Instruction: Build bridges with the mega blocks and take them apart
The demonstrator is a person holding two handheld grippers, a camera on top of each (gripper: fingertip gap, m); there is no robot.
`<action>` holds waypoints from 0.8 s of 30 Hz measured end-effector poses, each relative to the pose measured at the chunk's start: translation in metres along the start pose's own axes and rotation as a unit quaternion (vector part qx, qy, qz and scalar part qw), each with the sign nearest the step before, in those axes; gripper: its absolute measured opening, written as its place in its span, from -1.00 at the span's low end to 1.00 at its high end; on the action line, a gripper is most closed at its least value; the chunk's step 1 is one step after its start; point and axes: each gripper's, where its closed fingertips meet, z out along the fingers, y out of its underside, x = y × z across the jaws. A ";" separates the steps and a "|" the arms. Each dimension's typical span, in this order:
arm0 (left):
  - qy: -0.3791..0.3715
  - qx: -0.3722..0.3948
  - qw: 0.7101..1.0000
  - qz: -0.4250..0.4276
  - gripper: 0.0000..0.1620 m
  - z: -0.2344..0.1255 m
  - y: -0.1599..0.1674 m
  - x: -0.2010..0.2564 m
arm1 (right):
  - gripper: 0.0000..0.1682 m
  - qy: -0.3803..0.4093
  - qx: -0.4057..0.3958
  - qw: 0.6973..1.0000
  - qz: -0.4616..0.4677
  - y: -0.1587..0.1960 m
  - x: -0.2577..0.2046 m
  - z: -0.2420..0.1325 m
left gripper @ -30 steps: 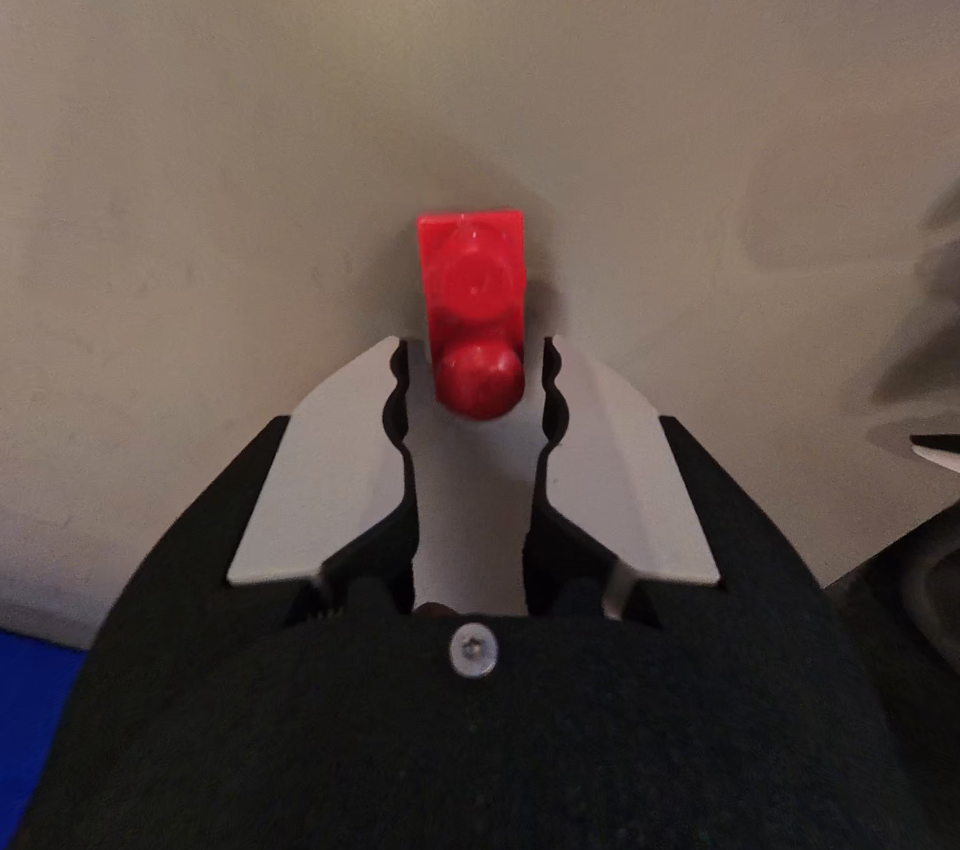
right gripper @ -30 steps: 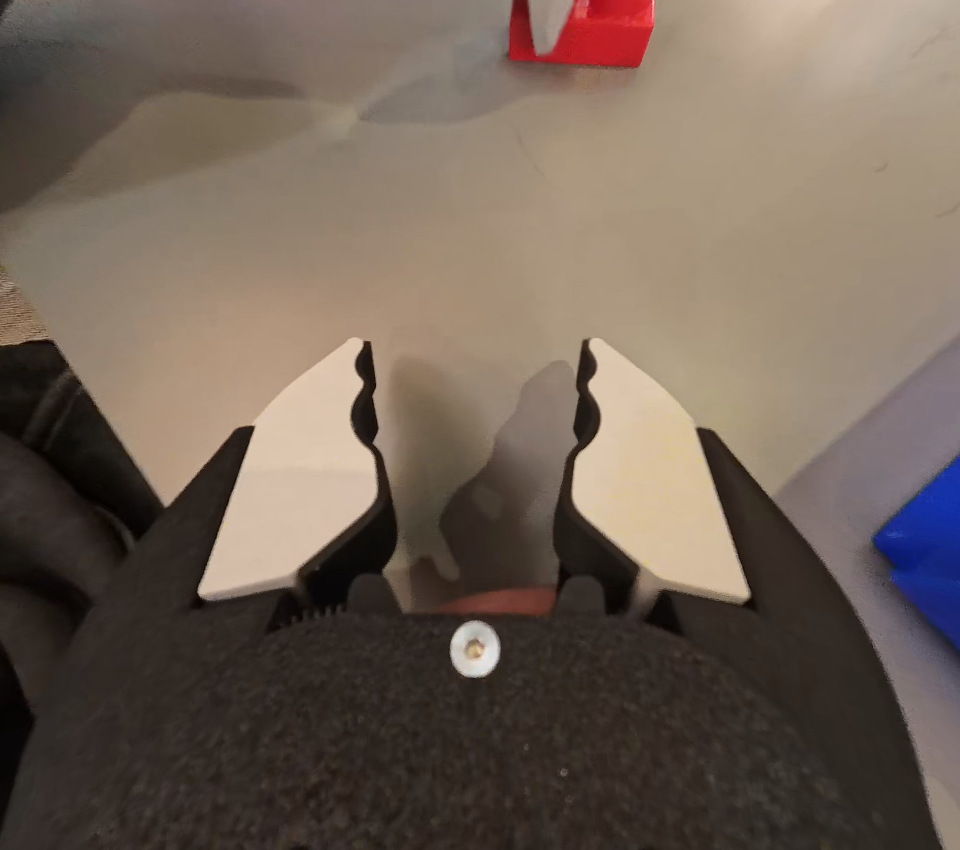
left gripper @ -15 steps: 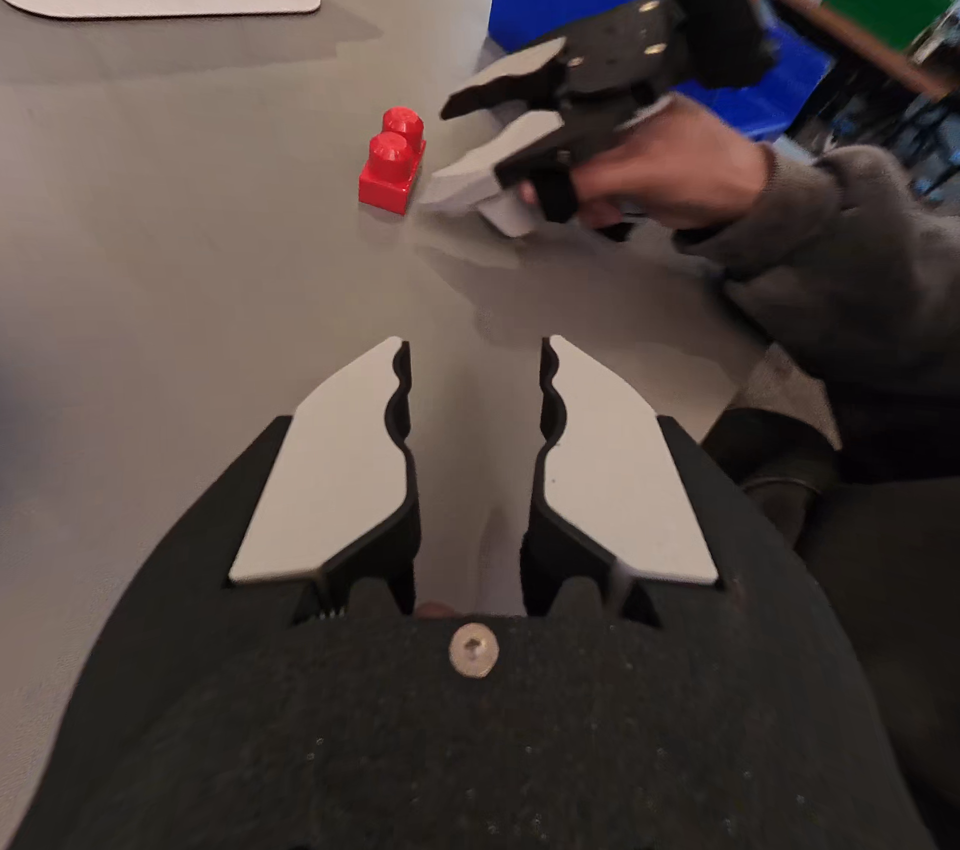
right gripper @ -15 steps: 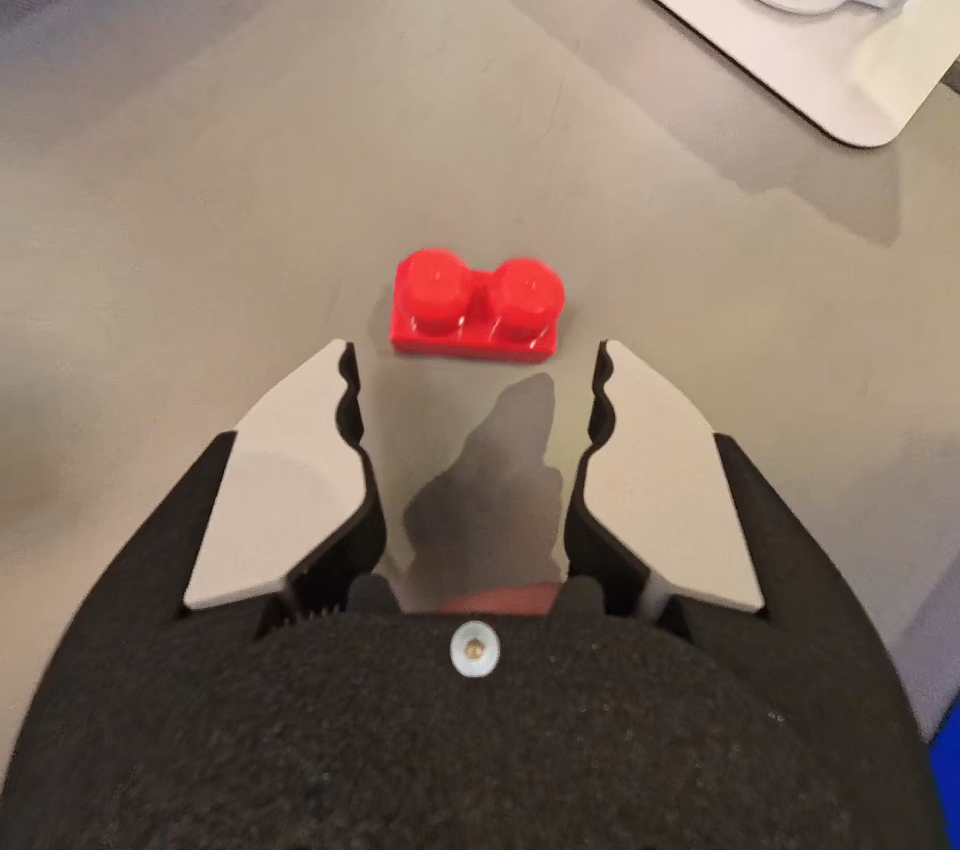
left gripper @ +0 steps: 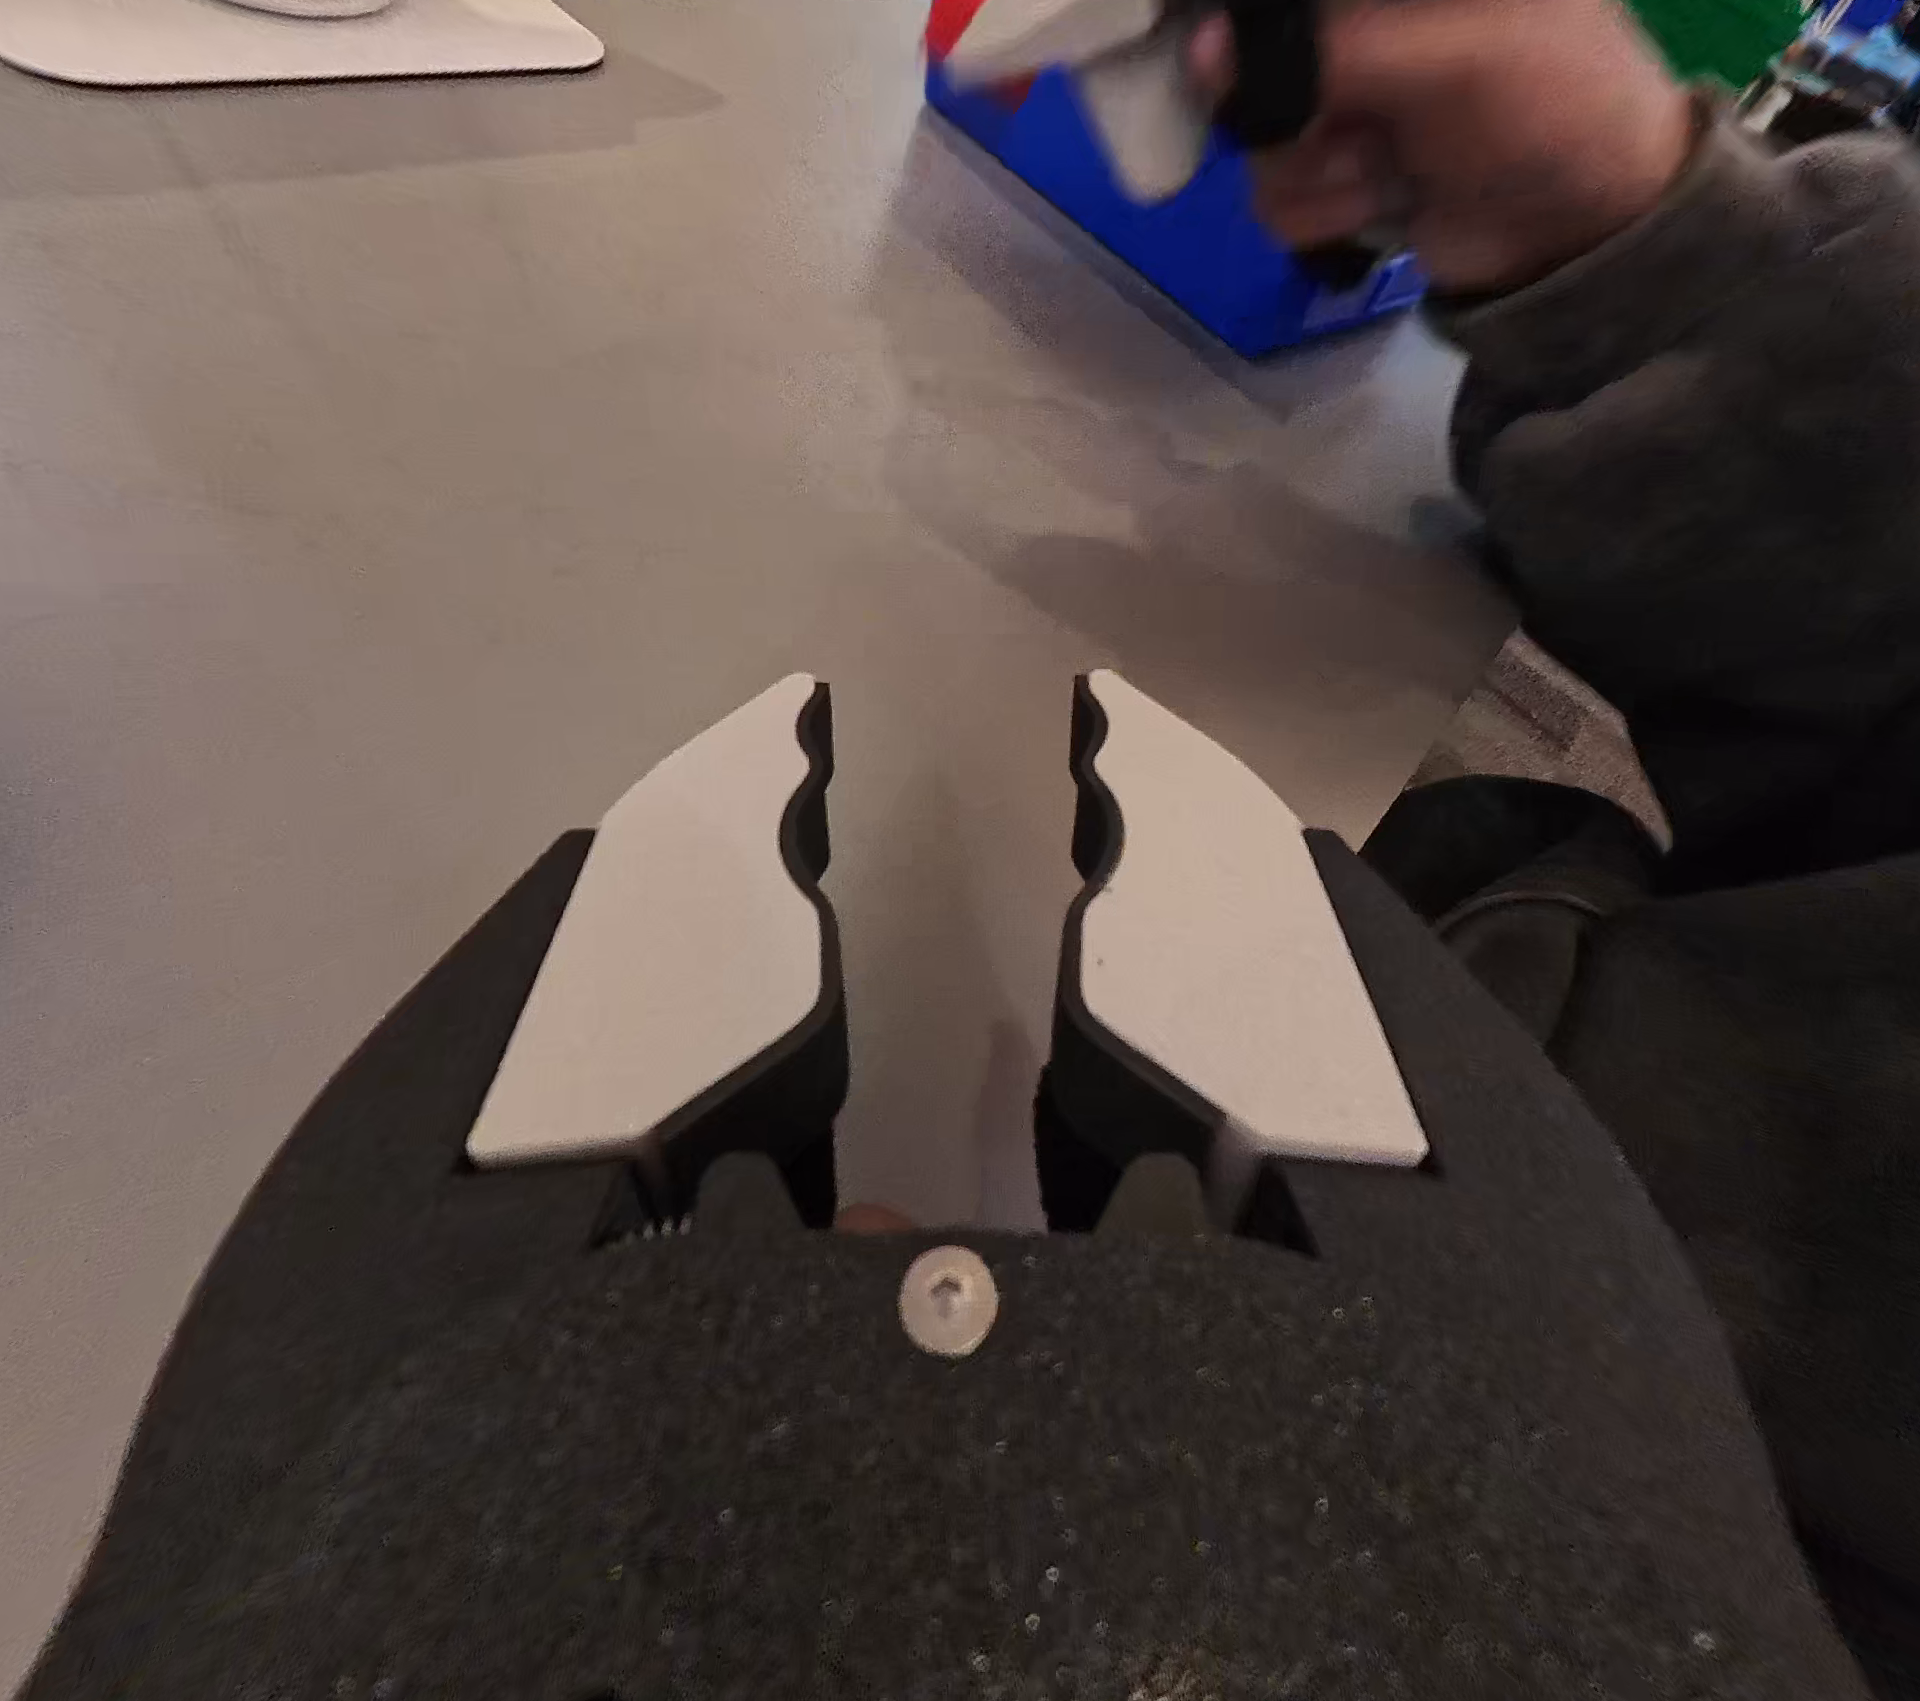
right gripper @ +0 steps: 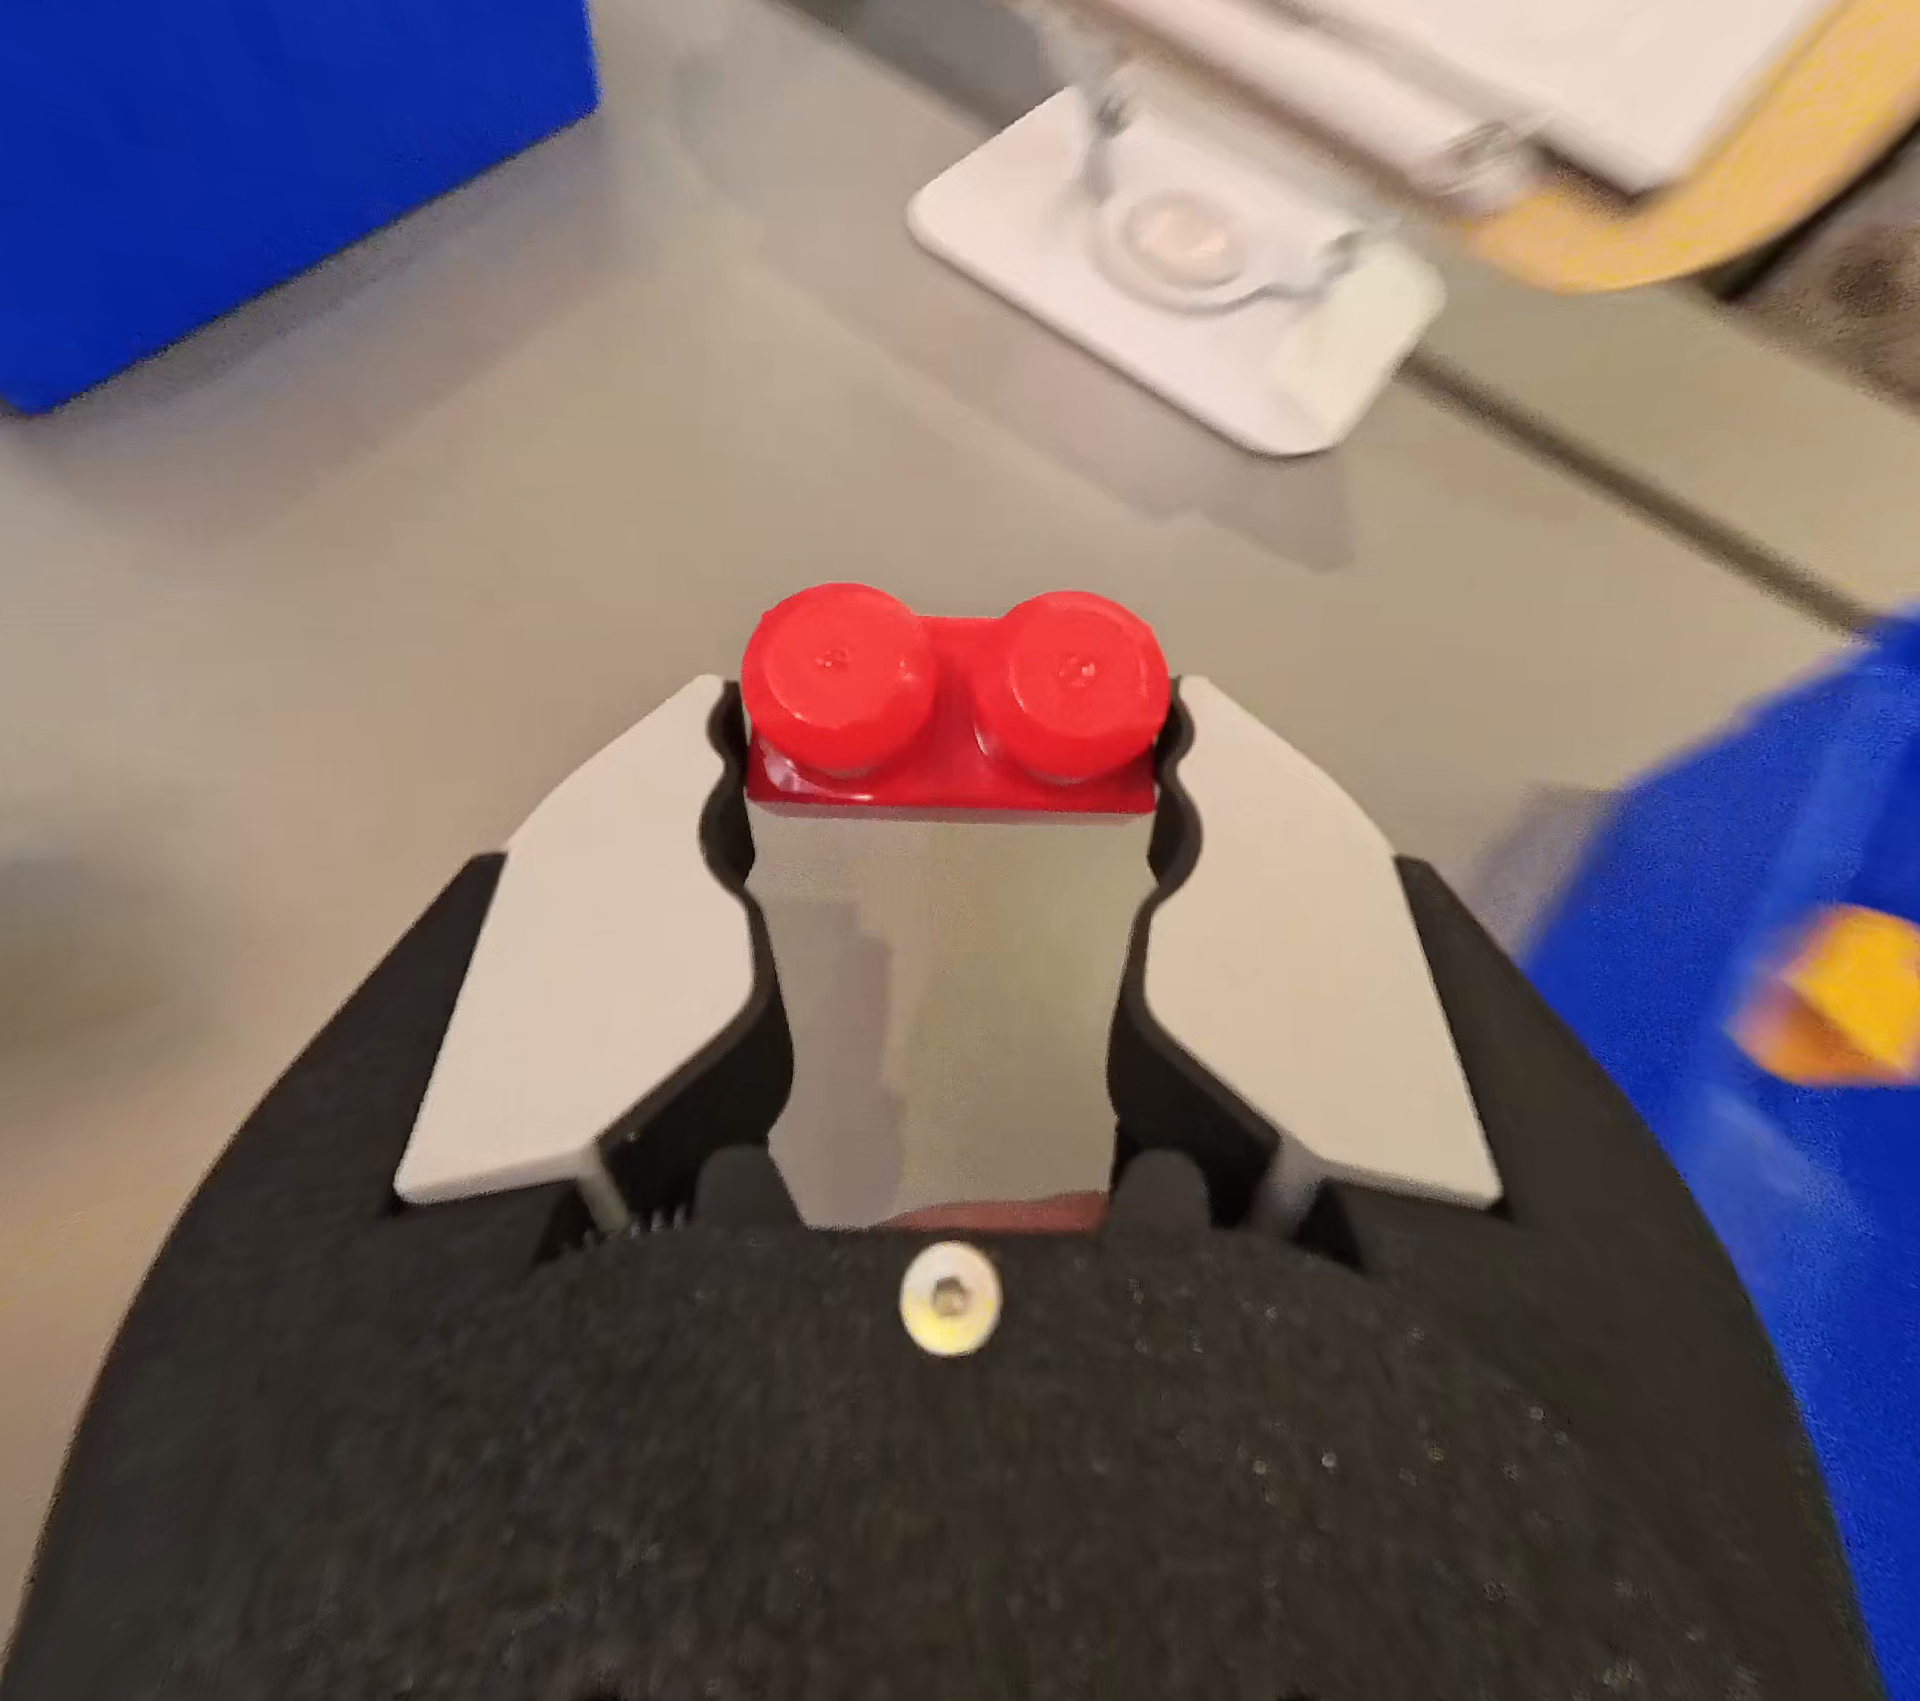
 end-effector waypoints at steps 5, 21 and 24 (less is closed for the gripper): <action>0.000 -0.013 0.999 0.042 -0.46 0.005 0.001 0.008 | -0.11 0.165 -0.007 0.985 0.042 0.014 0.137 -0.092; -0.012 -0.035 0.999 0.038 -0.46 0.007 0.014 0.006 | -0.11 0.099 -0.259 0.954 0.113 0.171 0.224 0.000; -0.010 -0.035 0.999 0.032 -0.46 0.006 0.015 0.005 | -0.01 0.116 -0.225 0.961 0.114 0.156 0.224 -0.018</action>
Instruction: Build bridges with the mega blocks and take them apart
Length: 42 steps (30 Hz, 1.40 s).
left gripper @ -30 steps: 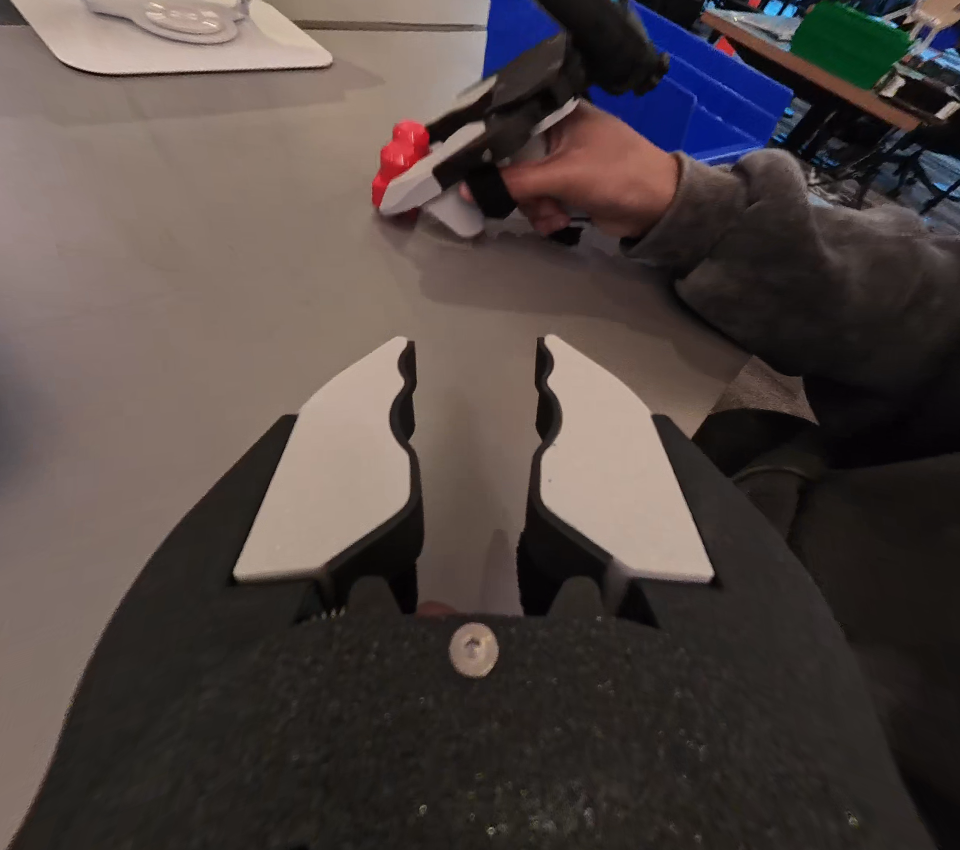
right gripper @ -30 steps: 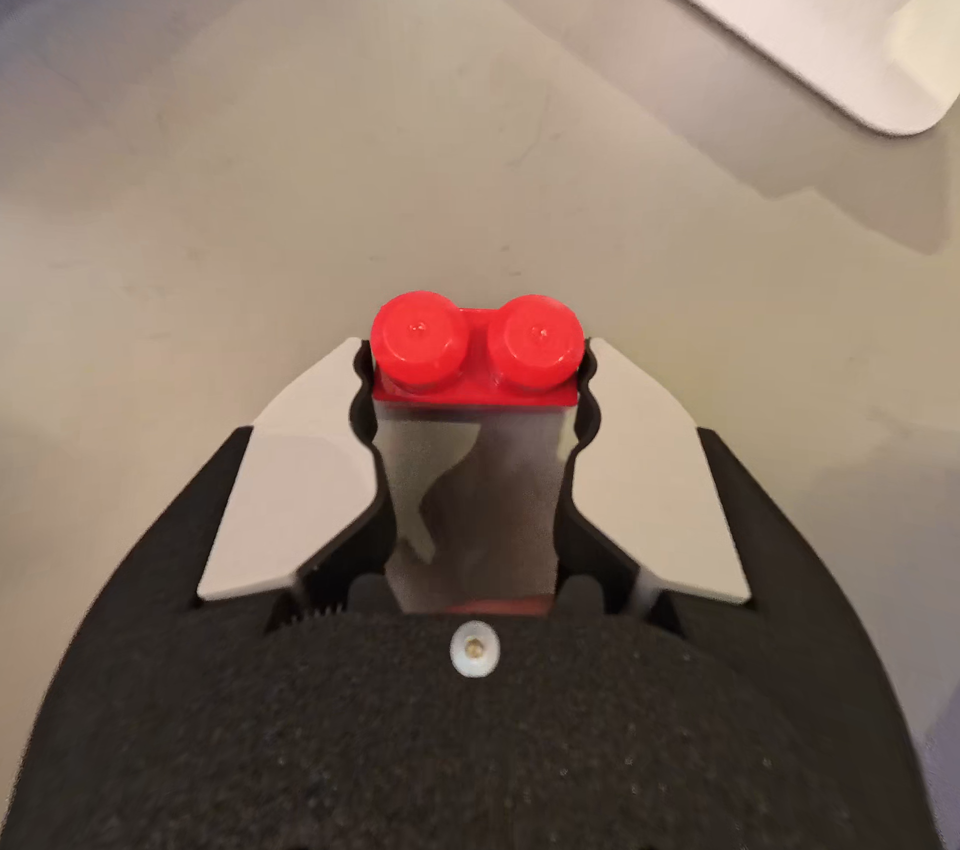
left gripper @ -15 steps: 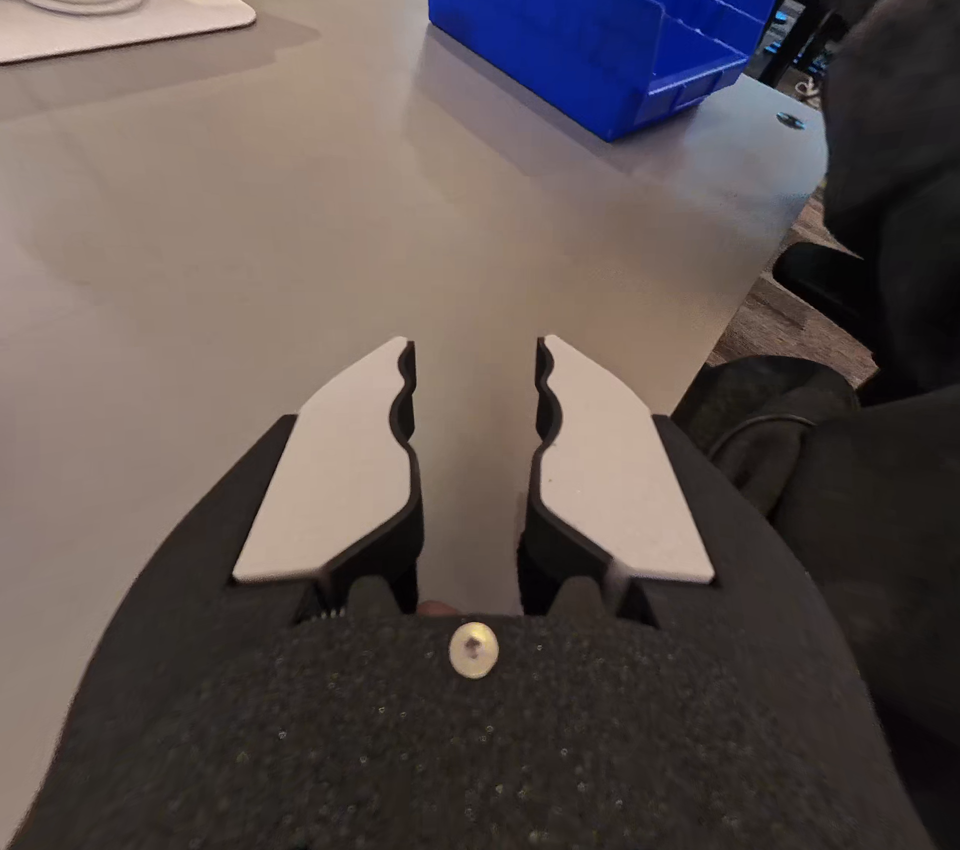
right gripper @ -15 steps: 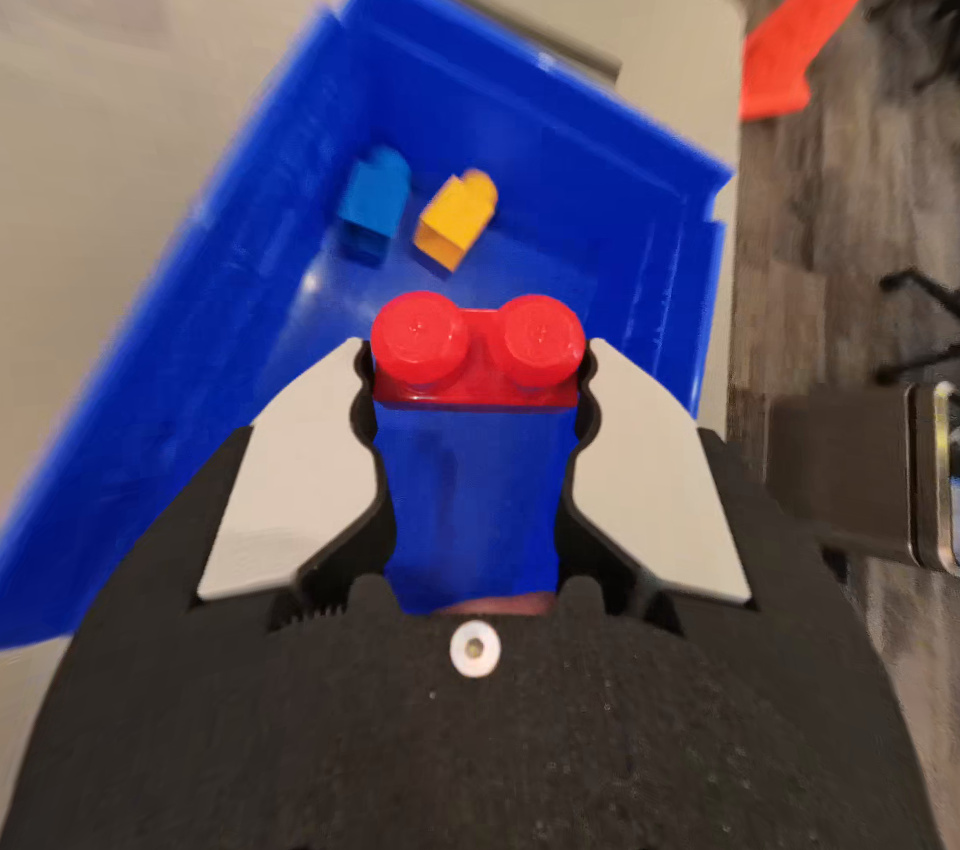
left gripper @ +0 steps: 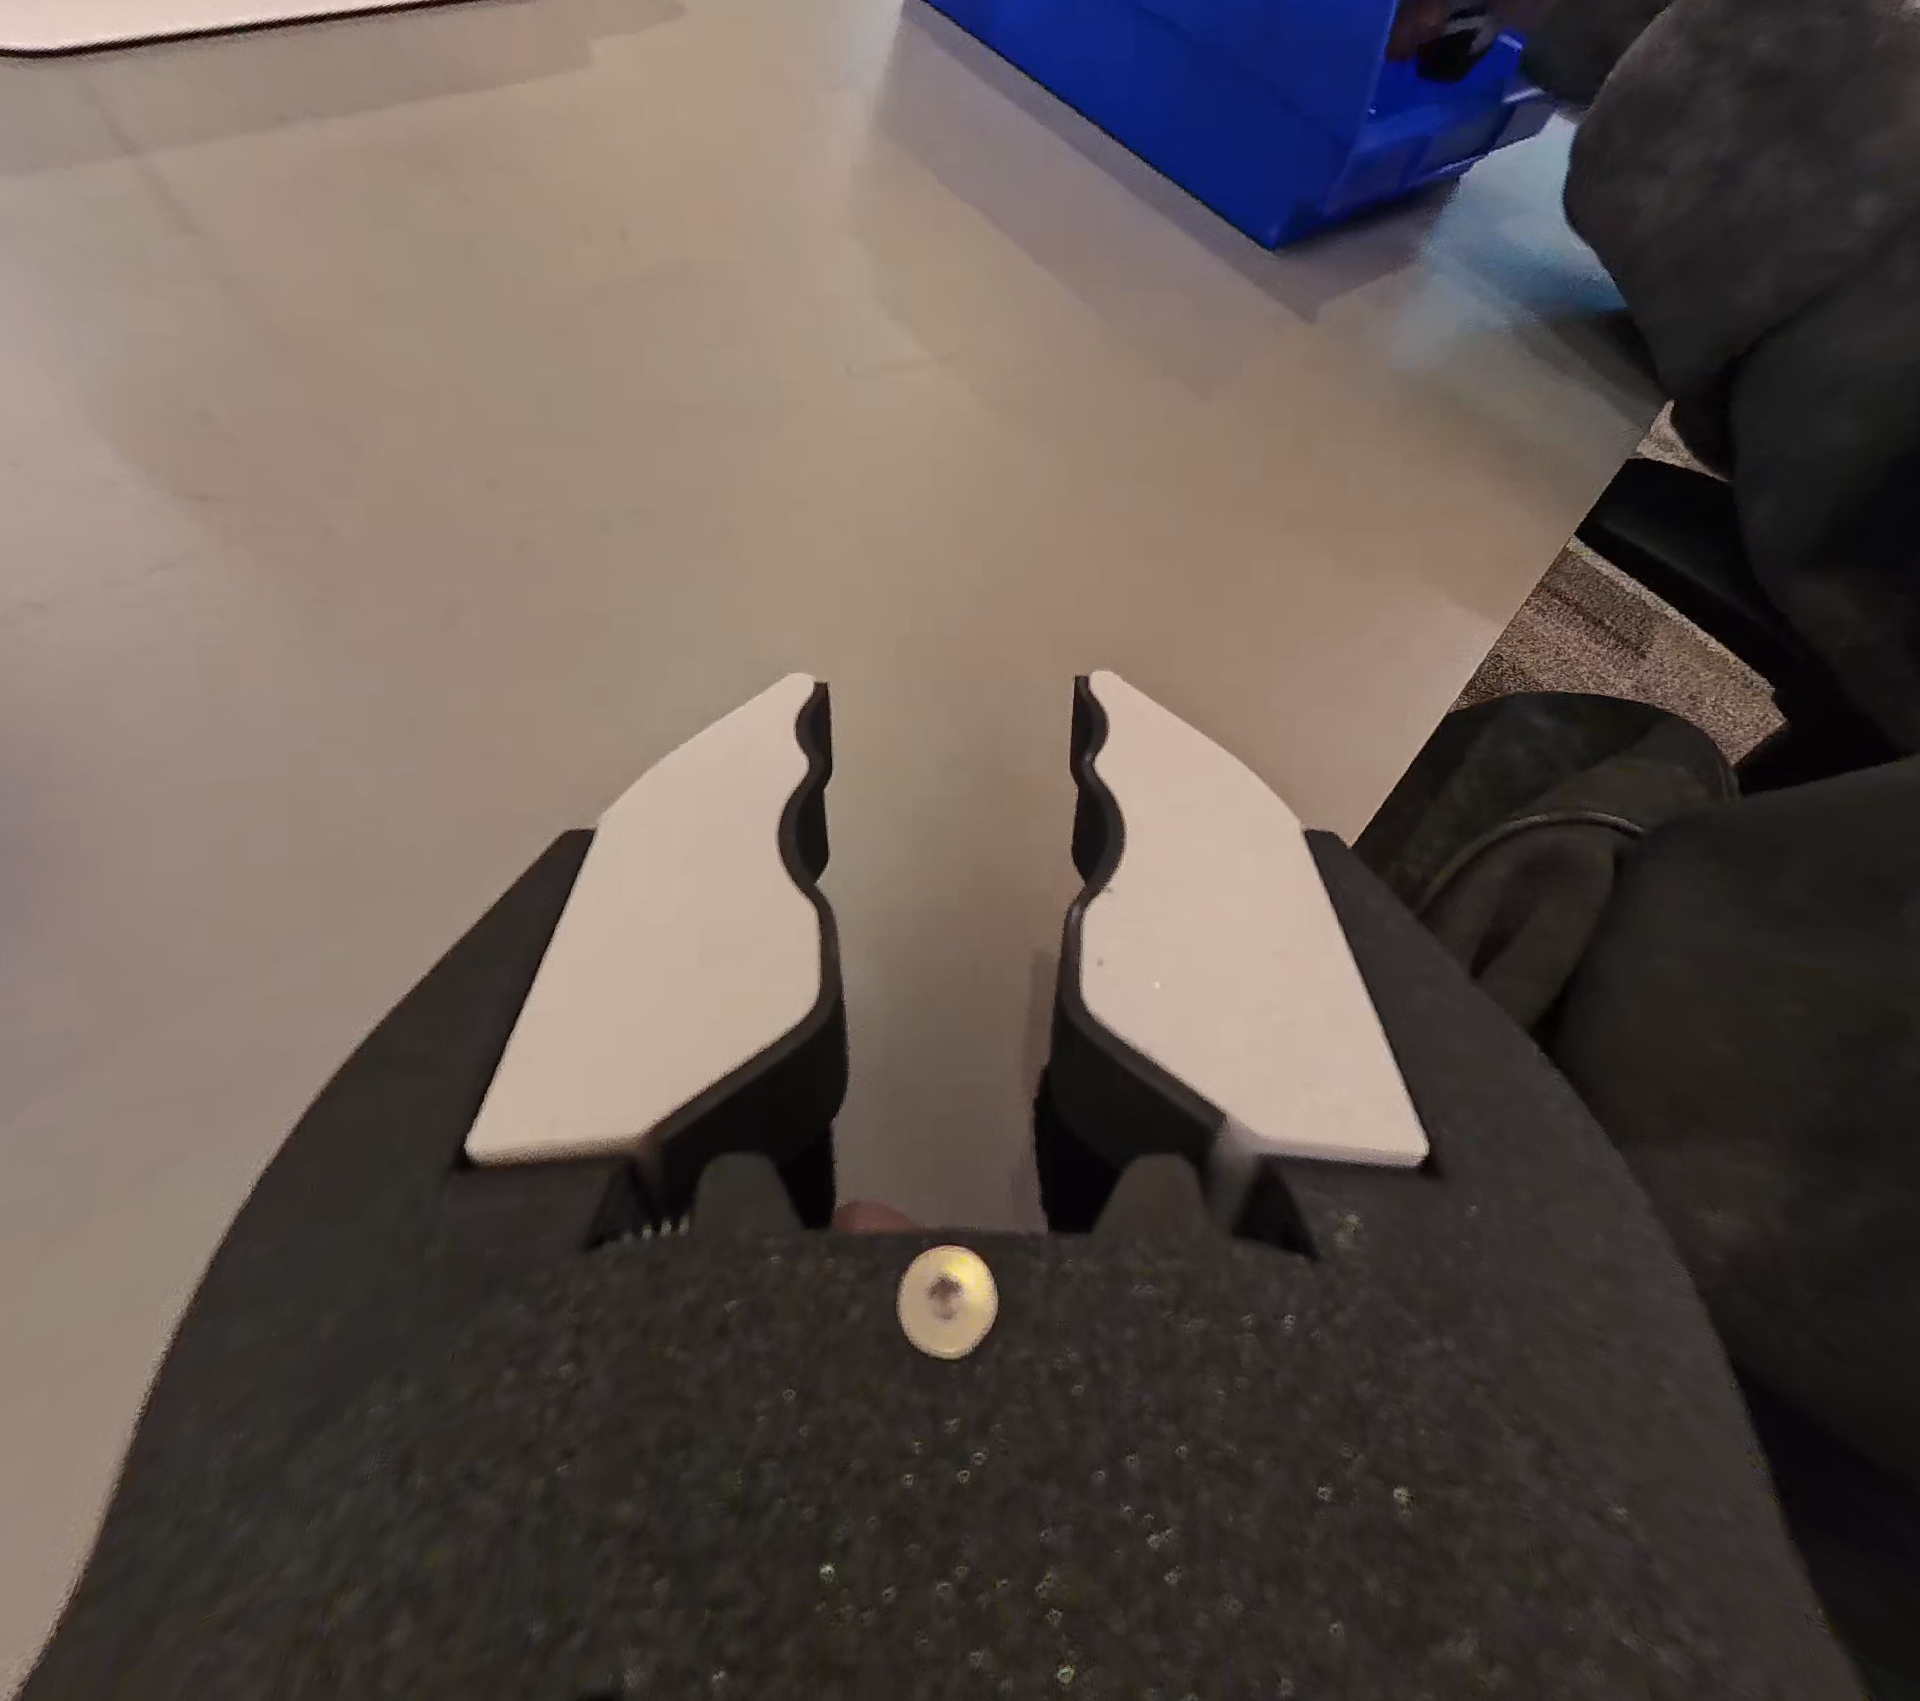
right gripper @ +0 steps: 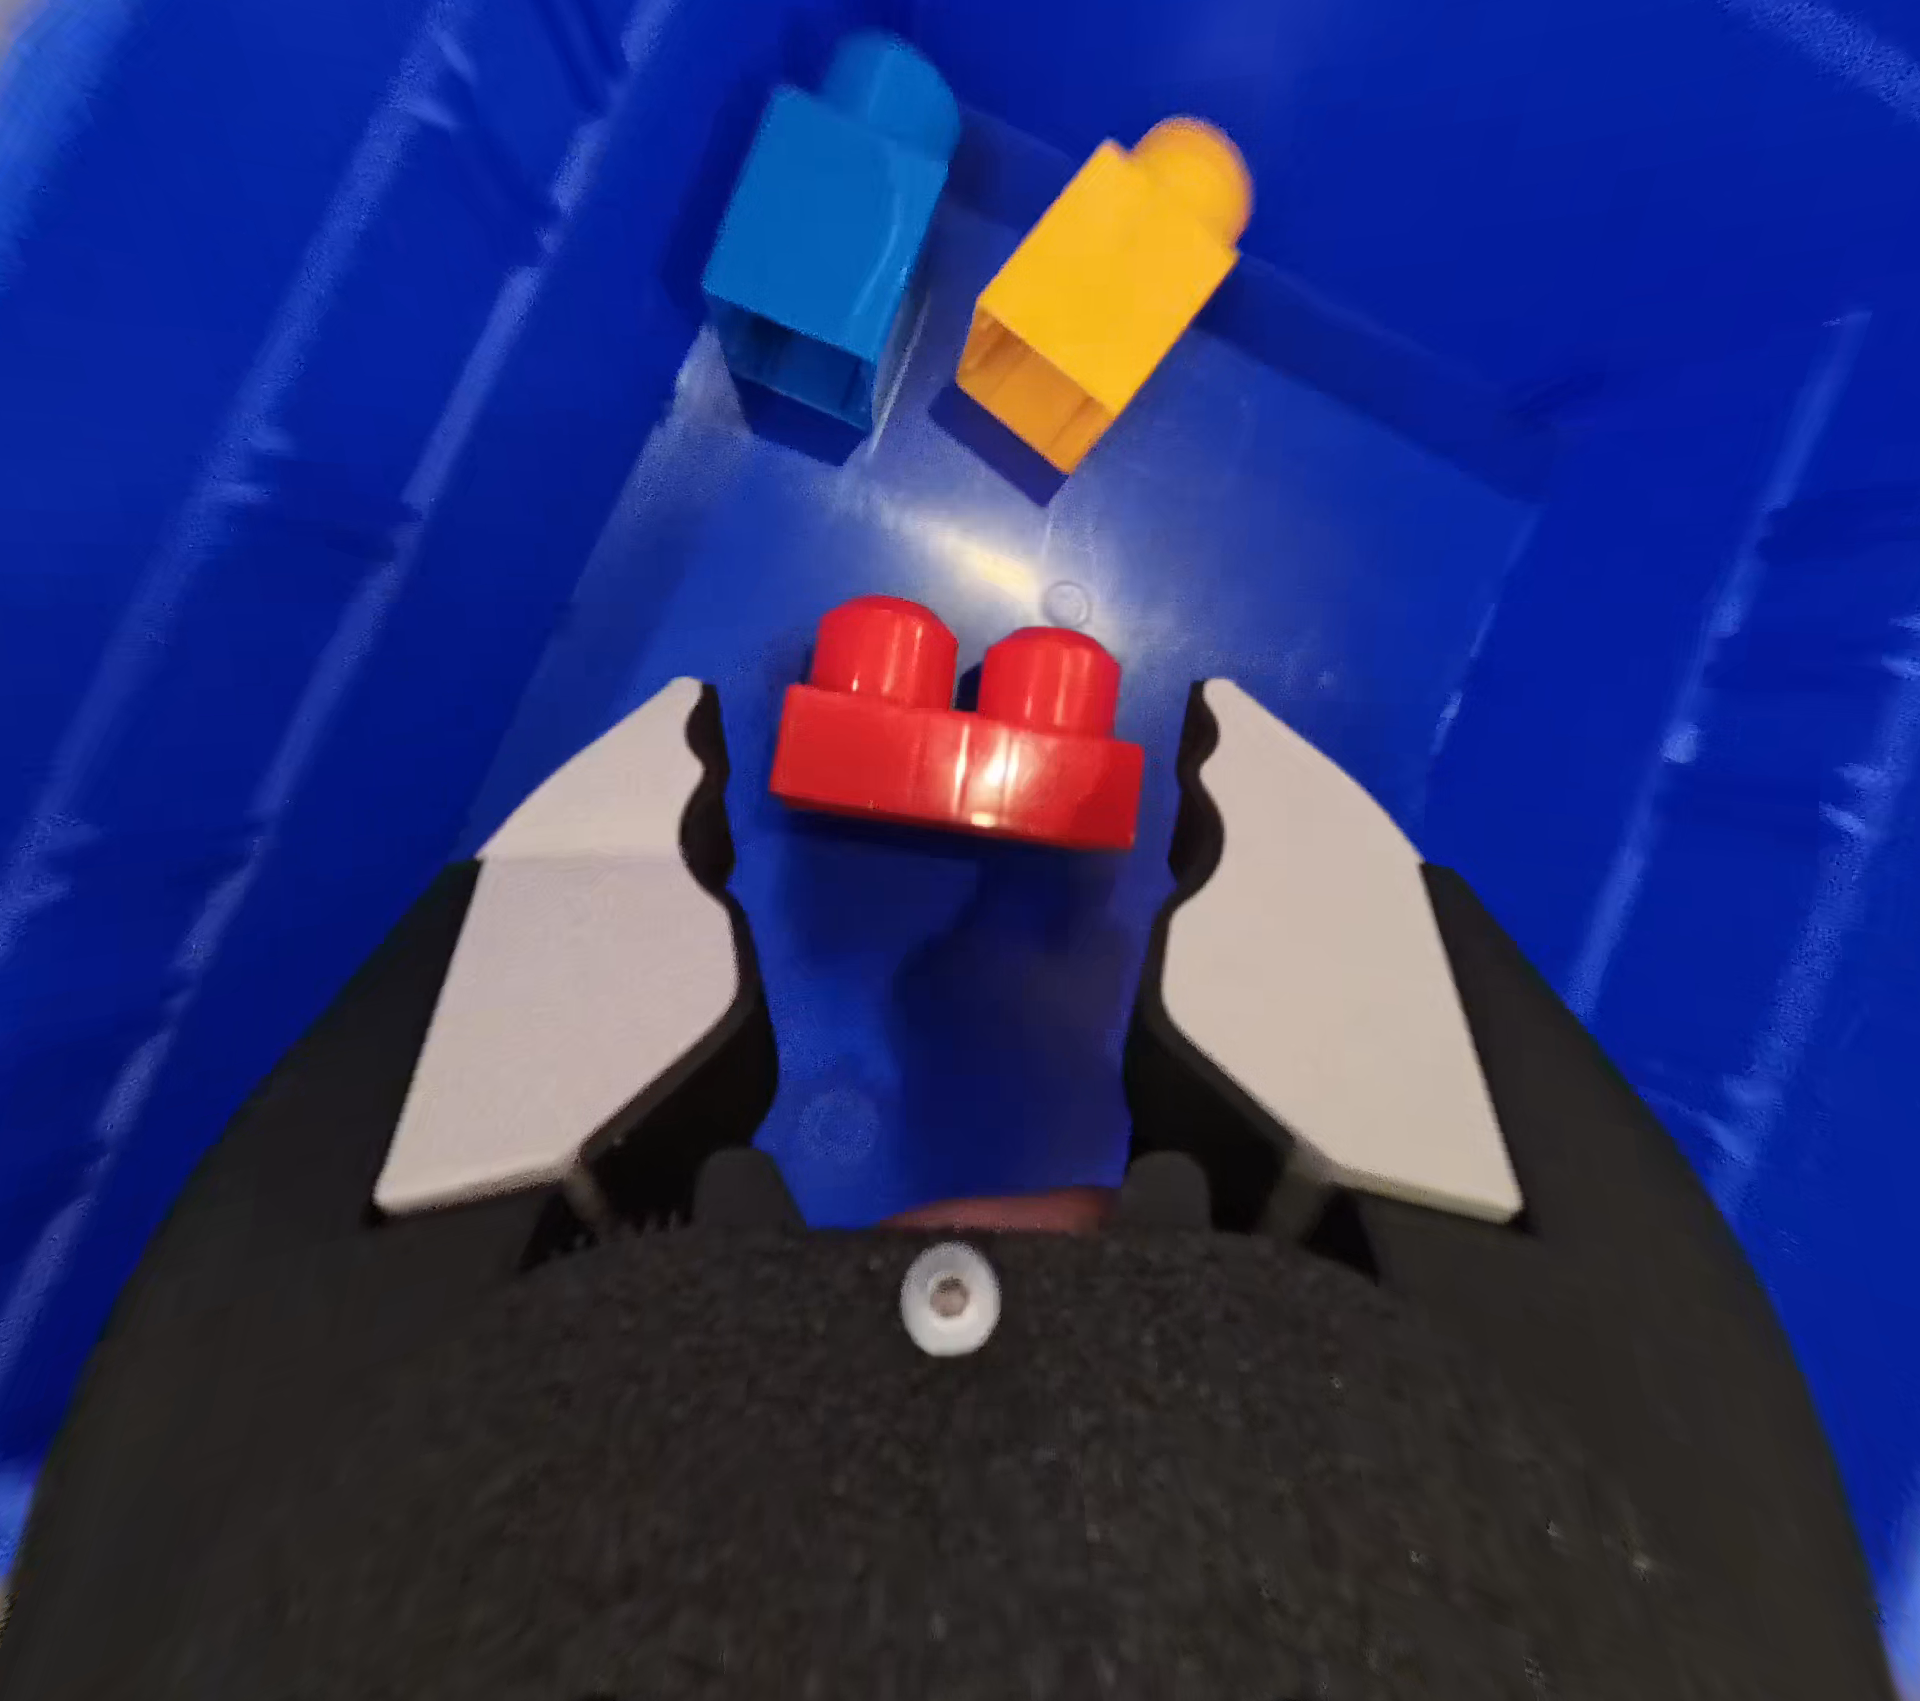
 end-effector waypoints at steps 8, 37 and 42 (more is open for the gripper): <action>-0.056 -0.012 0.998 0.035 -0.46 -0.001 0.000 -0.020 | -0.18 -0.157 0.273 0.949 0.016 -0.027 -0.118 -0.153; -0.170 -0.456 0.808 0.332 -0.50 -0.159 -0.023 -0.299 | -0.30 -0.377 0.150 0.912 -0.060 0.088 -0.285 -0.110; -0.108 -0.530 0.785 0.301 -0.44 -0.170 0.001 -0.336 | -0.31 -0.379 0.146 0.913 -0.048 0.087 -0.283 -0.108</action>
